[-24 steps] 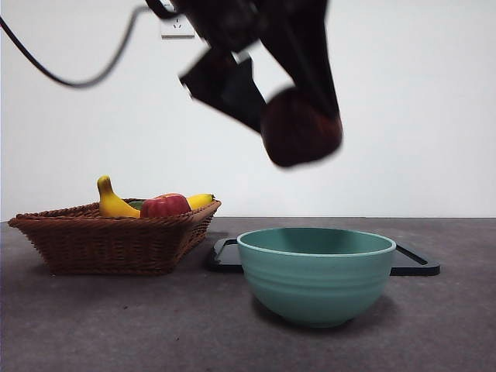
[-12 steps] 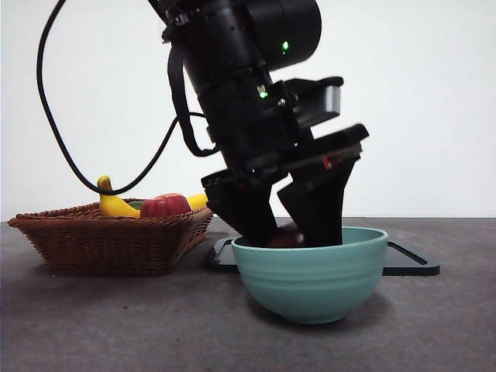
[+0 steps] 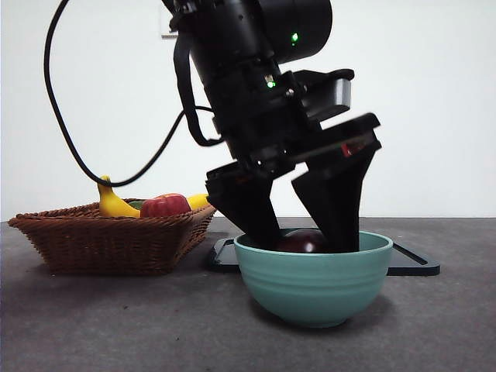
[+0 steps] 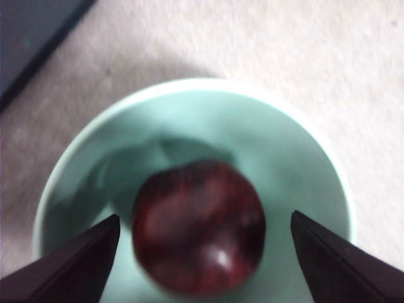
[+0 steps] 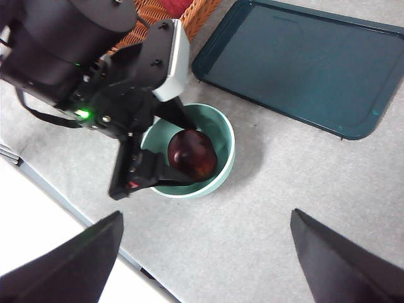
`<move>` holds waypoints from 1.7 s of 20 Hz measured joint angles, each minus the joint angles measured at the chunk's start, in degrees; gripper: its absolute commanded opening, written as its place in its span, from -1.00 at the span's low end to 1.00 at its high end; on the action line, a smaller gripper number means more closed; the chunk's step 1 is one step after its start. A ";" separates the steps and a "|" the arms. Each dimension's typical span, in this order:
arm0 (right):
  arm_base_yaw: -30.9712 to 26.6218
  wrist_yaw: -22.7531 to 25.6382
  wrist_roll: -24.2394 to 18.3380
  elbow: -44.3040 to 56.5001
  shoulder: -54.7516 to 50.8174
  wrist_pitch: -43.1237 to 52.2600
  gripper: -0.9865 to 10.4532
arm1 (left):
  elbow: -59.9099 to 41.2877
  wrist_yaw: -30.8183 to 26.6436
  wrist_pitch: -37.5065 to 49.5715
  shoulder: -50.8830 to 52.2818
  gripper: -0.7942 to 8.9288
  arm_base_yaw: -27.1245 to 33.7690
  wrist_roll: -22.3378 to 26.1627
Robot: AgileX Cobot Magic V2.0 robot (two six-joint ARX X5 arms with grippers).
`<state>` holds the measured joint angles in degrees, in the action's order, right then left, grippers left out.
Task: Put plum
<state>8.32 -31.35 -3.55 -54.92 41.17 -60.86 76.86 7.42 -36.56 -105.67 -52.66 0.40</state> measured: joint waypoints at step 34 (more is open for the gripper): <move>0.61 -0.04 1.38 -0.02 2.14 0.20 -0.09 | -29.68 19.47 -7.82 59.89 0.04 22.12 -4.37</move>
<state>8.93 -31.40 -2.17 -54.94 43.31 -60.66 47.18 26.89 -44.38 -45.78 -30.55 -3.97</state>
